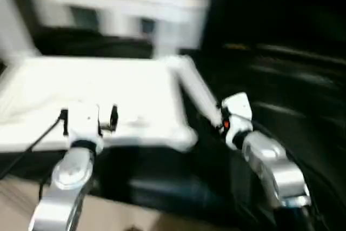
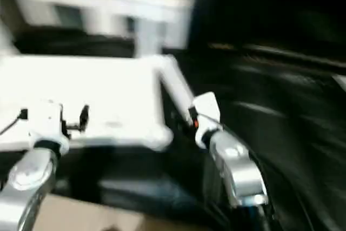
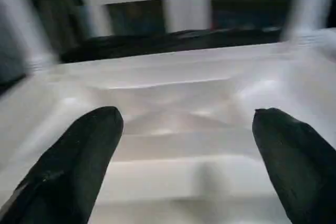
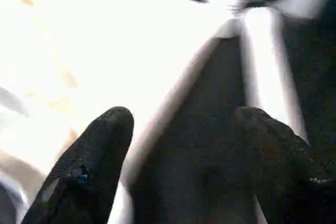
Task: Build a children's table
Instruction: Rotate table base
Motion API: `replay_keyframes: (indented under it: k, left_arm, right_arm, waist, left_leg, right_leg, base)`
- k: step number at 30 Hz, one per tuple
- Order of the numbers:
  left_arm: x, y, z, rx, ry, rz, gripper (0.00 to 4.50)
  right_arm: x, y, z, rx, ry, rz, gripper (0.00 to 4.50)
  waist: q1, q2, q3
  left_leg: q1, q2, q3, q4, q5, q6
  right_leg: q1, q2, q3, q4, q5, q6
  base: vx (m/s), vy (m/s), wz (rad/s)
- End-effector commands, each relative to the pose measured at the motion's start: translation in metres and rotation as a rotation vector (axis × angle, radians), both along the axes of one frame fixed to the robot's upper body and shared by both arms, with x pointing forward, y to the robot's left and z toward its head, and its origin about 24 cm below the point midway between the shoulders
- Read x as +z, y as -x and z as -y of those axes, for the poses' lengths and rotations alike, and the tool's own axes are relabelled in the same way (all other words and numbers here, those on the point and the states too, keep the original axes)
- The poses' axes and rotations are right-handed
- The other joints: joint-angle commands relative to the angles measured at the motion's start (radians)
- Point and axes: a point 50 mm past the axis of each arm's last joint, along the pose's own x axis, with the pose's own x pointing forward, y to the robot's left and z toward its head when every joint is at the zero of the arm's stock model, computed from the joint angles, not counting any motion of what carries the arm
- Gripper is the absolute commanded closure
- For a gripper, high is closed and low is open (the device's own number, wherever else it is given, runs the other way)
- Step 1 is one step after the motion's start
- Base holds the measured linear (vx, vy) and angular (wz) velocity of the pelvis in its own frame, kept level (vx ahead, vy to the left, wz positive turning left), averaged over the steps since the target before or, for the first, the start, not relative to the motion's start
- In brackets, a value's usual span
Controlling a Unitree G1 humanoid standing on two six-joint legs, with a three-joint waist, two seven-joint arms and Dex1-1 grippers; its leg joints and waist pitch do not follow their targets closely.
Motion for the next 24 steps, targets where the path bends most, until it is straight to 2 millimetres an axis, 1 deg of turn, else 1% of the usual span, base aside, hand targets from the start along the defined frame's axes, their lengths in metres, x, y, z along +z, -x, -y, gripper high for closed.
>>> replay_keyframes:
  k: [1,2,3,4,5,6,7,8,9,10,11,12,13,14,15,16,17,18,19,20,21,22,23,24]
  left_arm:
    - [0.005,-0.001,0.007,-0.029,0.005,0.019,0.00]
    - [0.006,-0.002,0.006,-0.030,0.007,0.019,0.00]
    - [0.006,-0.002,0.006,-0.035,0.008,0.018,0.00]
    - [0.006,-0.003,0.006,-0.041,0.008,0.017,0.00]
    - [0.007,-0.003,0.007,-0.071,0.003,0.014,0.00]
    - [0.007,-0.003,0.008,-0.079,0.001,0.014,0.00]
    - [0.007,-0.002,0.011,-0.118,-0.006,0.016,0.00]
    - [0.007,-0.002,0.012,-0.137,-0.001,0.018,0.00]
    - [0.006,-0.001,0.013,-0.156,0.011,0.007,0.00]
    - [0.005,-0.001,0.014,-0.163,0.020,-0.001,0.00]
    - [0.004,-0.001,0.012,-0.167,0.043,-0.014,0.00]
    - [0.004,-0.001,0.012,-0.167,0.045,-0.015,0.00]
    - [0.004,-0.001,0.012,-0.168,0.054,-0.017,0.00]
    - [0.004,-0.002,0.012,-0.181,0.075,-0.025,0.00]
    - [0.004,-0.003,0.014,-0.239,0.112,-0.038,0.00]
    - [0.005,-0.003,0.015,-0.249,0.115,-0.040,0.00]
    - [0.006,-0.004,0.019,-0.315,0.125,-0.063,0.00]
    - [0.007,-0.005,0.021,-0.363,0.117,-0.079,0.00]
    - [0.007,-0.006,0.023,-0.396,0.109,-0.090,0.00]
    - [0.007,-0.006,0.024,-0.411,0.105,-0.097,0.00]
    - [0.008,-0.006,0.027,-0.497,0.083,-0.137,0.00]
    - [0.009,-0.007,0.028,-0.526,0.073,-0.151,0.00]
    - [0.009,-0.007,0.029,-0.558,0.060,-0.160,0.00]
    - [0.011,-0.008,0.031,-0.611,0.043,-0.177,0.00]
  right_arm:
    - [0.000,0.000,0.011,-0.032,0.005,0.001,1.13]
    - [0.000,-0.001,0.011,-0.045,0.016,0.002,1.13]
    - [0.000,-0.001,0.011,-0.050,0.026,-0.001,1.13]
    - [0.000,-0.001,0.011,-0.055,0.038,-0.004,1.13]
    - [-0.001,-0.002,0.013,-0.070,0.092,-0.026,1.13]
    - [-0.001,-0.002,0.013,-0.073,0.103,-0.031,1.13]
    - [-0.001,-0.003,0.015,-0.086,0.144,-0.051,1.13]
    - [0.000,-0.003,0.014,-0.074,0.125,-0.060,1.13]
    - [0.003,-0.004,0.013,-0.048,0.064,-0.066,1.13]
    - [0.006,-0.005,0.014,-0.058,0.033,-0.057,1.13]
    - [0.011,-0.009,0.017,-0.090,0.014,-0.047,0.85]
    - [0.011,-0.009,0.017,-0.094,0.014,-0.045,0.85]
    - [0.012,-0.011,0.019,-0.109,0.022,-0.042,0.85]
    - [0.013,-0.014,0.021,-0.124,0.029,-0.052,0.73]
    - [0.014,-0.019,0.027,-0.176,0.062,-0.080,0.60]
    - [0.014,-0.020,0.028,-0.182,0.067,-0.087,0.48]
    - [0.012,-0.024,0.033,-0.212,0.110,-0.140,0.48]
    - [0.009,-0.027,0.035,-0.217,0.147,-0.173,0.39]
    - [0.008,-0.028,0.037,-0.220,0.174,-0.195,0.29]
    - [0.007,-0.029,0.037,-0.222,0.181,-0.200,0.29]
    - [0.006,-0.034,0.039,-0.232,0.218,-0.227,0.18]
    - [0.006,-0.036,0.040,-0.234,0.226,-0.235,0.07]
    - [0.005,-0.038,0.039,-0.231,0.228,-0.254,0.07]
    - [0.002,-0.039,0.038,-0.212,0.230,-0.300,0.07]
  waist:
    - [-0.047,0.026,-0.096]
    - [-0.037,0.028,-0.099]
    - [-0.035,0.019,-0.099]
    - [-0.031,-0.011,-0.102]
    - [-0.036,-0.061,-0.089]
    - [-0.033,-0.097,-0.091]
    - [-0.006,-0.093,-0.072]
    - [-0.002,-0.080,-0.079]
    - [-0.001,-0.076,-0.082]
    - [-0.013,-0.055,-0.077]
    - [-0.036,-0.045,-0.071]
    - [-0.048,-0.041,-0.068]
    - [-0.054,-0.036,-0.064]
    - [-0.056,-0.037,-0.059]
    - [-0.058,-0.039,-0.057]
    - [-0.058,-0.039,-0.054]
    - [-0.068,-0.040,-0.050]
    - [-0.071,-0.038,-0.048]
    - [-0.076,-0.035,-0.047]
    - [-0.079,-0.033,-0.046]
    - [-0.082,-0.037,-0.049]
    - [-0.083,-0.039,-0.050]
    - [-0.088,-0.040,-0.055]
    - [-0.089,-0.041,-0.060]
  left_leg:
    - [0.185,0.170,-0.153,-0.096,0.173,0.223]
    - [0.142,0.139,-0.110,-0.074,0.474,0.245]
    - [0.118,0.130,-0.088,-0.074,0.627,0.254]
    - [0.103,0.090,-0.051,-0.042,0.928,0.254]
    - [0.043,-0.020,0.028,-0.014,0.793,0.176]
    - [0.025,-0.065,0.042,-0.017,0.594,0.136]
    - [-0.002,-0.056,0.018,0.008,0.182,0.094]
    - [-0.016,-0.021,-0.013,-0.005,0.064,0.051]
    - [-0.016,-0.015,-0.015,-0.019,0.061,0.027]
    - [-0.021,-0.001,-0.013,-0.059,0.085,0.005]
    - [-0.012,0.004,-0.001,-0.083,0.068,0.011]
    - [-0.011,0.010,-0.001,-0.089,0.027,0.019]
    - [-0.010,0.020,-0.007,-0.097,-0.062,0.025]
    - [0.003,0.021,-0.003,-0.098,-0.143,0.015]
    - [0.004,0.021,-0.001,-0.099,-0.172,0.009]
    - [0.007,0.020,0.000,-0.102,-0.196,0.000]
    - [0.009,0.017,0.002,-0.104,-0.266,-0.025]
    - [0.010,0.017,0.001,-0.105,-0.288,-0.031]
    - [0.010,0.016,-0.004,-0.105,-0.314,-0.039]
    - [0.011,0.017,-0.004,-0.105,-0.325,-0.041]
    - [0.007,0.019,-0.007,-0.104,-0.312,-0.048]
    - [0.005,0.018,-0.007,-0.104,-0.302,-0.048]
    - [-0.005,0.020,-0.010,-0.107,-0.265,-0.051]
    - [-0.011,0.023,-0.008,-0.110,-0.207,-0.050]
  right_leg:
    - [-0.197,-0.002,0.058,0.076,-0.028,0.053]
    - [-0.241,-0.006,0.073,0.101,0.077,0.118]
    - [-0.252,-0.011,0.080,0.099,0.159,0.127]
    - [-0.280,-0.027,0.111,0.040,0.378,0.093]
    - [-0.244,-0.034,0.144,-0.069,0.655,0.016]
    - [-0.201,-0.041,0.173,-0.085,0.712,0.038]
    - [-0.170,-0.155,0.261,-0.129,0.542,-0.073]
    - [-0.134,-0.171,0.264,-0.137,0.453,-0.204]
    - [-0.130,-0.154,0.248,-0.129,0.420,-0.249]
    - [-0.141,-0.100,0.210,-0.111,0.361,-0.296]
    - [-0.171,-0.040,0.172,-0.102,0.251,-0.277]
    - [-0.176,-0.033,0.165,-0.102,0.175,-0.259]
    - [-0.172,-0.040,0.161,-0.112,0.022,-0.220]
    - [-0.183,-0.041,0.163,-0.131,-0.096,-0.183]
    - [-0.184,-0.041,0.164,-0.136,-0.140,-0.168]
    - [-0.186,-0.041,0.165,-0.142,-0.185,-0.152]
    - [-0.191,-0.040,0.161,-0.153,-0.308,-0.095]
    - [-0.193,-0.041,0.158,-0.158,-0.347,-0.076]
    - [-0.192,-0.044,0.148,-0.168,-0.411,-0.037]
    - [-0.192,-0.046,0.142,-0.174,-0.435,-0.022]
    - [-0.185,-0.053,0.134,-0.178,-0.449,0.002]
    - [-0.183,-0.054,0.132,-0.181,-0.455,0.010]
    - [-0.170,-0.060,0.127,-0.176,-0.426,0.010]
    - [-0.160,-0.064,0.125,-0.174,-0.373,0.004]
  base:
    - [0.233,0.069,0.14]
    - [0.233,0.069,0.14]
    - [0.186,0.036,-0.02]
    - [0.105,-0.006,0.01]
    - [0.105,-0.006,0.01]
    - [-0.041,-0.044,0.26]
    - [-0.046,-0.055,0.33]
    - [-0.046,-0.055,0.33]
    - [0.000,0.000,0.00]
    - [0.007,-0.052,0.07]
    - [0.007,-0.052,0.07]
    - [0.000,0.000,0.00]
    - [-0.057,-0.028,0.03]
    - [-0.057,-0.028,0.03]
    - [-0.059,-0.036,0.12]
    - [-0.055,-0.045,0.15]
    - [-0.055,-0.045,0.15]
    - [-0.051,-0.047,0.11]
    - [0.000,0.000,0.00]
    - [0.000,0.000,0.00]
    - [0.000,0.000,0.00]
    - [0.000,0.000,0.00]
    - [0.000,0.000,0.00]
    - [0.000,0.000,0.00]
